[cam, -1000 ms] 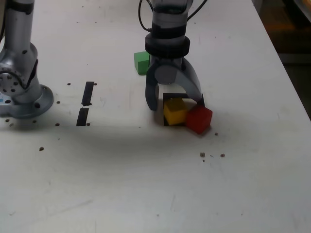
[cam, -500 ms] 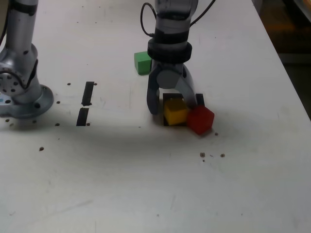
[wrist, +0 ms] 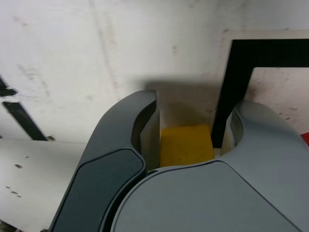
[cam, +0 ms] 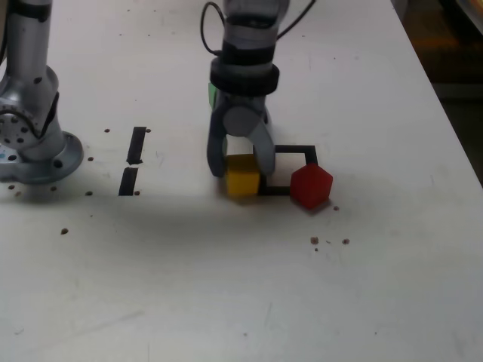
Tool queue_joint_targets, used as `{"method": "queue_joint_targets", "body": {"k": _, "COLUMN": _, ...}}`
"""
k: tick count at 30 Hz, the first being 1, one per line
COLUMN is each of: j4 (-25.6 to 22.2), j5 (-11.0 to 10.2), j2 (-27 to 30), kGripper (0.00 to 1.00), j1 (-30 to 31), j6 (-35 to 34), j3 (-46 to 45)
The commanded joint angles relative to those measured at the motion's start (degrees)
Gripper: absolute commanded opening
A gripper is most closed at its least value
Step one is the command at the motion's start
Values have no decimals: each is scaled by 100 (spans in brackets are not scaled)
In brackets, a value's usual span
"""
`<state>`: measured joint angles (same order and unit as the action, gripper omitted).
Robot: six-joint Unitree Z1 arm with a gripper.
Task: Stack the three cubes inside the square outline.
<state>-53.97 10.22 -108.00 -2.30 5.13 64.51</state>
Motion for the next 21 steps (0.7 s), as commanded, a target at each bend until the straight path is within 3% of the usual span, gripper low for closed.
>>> {"method": "queue_joint_targets", "body": {"k": 1, "j4": -29, "j5": -55, "j2": 243, "kGripper": 18, "j1": 13, "j6": -65, "j3": -153}}
{"method": "queue_joint_targets", "body": {"k": 11, "j4": -120, "j5": -367, "j2": 1375, "kGripper": 19, "j1": -146, "j6": -334, "j3": -1166}}
{"method": "queue_joint_targets", "body": {"k": 17, "j4": 99, "j5": -403, "j2": 1579, "kGripper": 20, "j1": -185, "j6": -334, "j3": -1516}}
{"method": "queue_joint_targets", "body": {"k": 21, "j4": 288, "j5": -402, "j2": 1537, "kGripper": 27, "j1": -187, "j6": -295, "j3": -1612}}
